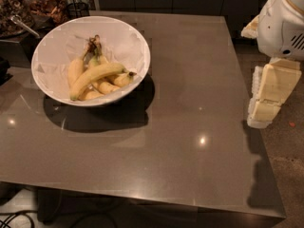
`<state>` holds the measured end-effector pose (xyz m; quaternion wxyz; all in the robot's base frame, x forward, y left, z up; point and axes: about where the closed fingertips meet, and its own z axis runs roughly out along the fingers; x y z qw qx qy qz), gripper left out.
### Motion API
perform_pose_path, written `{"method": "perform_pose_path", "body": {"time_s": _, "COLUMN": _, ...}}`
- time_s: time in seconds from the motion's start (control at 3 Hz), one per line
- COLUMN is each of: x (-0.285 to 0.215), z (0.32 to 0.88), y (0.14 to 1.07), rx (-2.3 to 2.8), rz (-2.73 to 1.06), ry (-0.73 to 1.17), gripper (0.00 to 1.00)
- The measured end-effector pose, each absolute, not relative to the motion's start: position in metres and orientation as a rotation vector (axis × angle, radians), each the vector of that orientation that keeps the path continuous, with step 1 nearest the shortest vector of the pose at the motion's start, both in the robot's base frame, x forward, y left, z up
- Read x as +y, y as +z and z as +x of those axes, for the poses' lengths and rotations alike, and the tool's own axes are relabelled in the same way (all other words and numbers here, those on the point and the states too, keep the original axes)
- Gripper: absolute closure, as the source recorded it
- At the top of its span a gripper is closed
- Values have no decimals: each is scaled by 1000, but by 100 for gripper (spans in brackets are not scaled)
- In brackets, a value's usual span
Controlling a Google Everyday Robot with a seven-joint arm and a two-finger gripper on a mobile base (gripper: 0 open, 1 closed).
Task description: Pick banana from white bowl
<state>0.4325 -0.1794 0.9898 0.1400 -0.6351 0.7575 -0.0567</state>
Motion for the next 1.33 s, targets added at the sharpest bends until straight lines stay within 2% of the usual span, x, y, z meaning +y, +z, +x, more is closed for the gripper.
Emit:
{"method": "perform_pose_path", "body": {"time_s": 0.33, "x": -151, "z": 431, "y": 1000, "rx": 2148, "rz": -1926, "ry": -225, "gripper": 0}}
{"method": "perform_pose_path", "body": {"time_s": 0.67, "x": -121, "z": 431, "y": 1011, "rx": 2051, "rz": -2020, "ry": -209, "gripper": 0}}
{"method": "perform_pose_path", "body": {"time_s": 1.0, "x": -117, "z": 432, "y": 1019, "rx": 2022, "rz": -1999, "ry": -231, "gripper": 0}}
{"method": "perform_pose_path", "body": {"time_s": 1.33, "x": -83, "z": 446, "y": 1022, "rx": 1945, "rz": -2057, "ry": -214, "gripper": 0}}
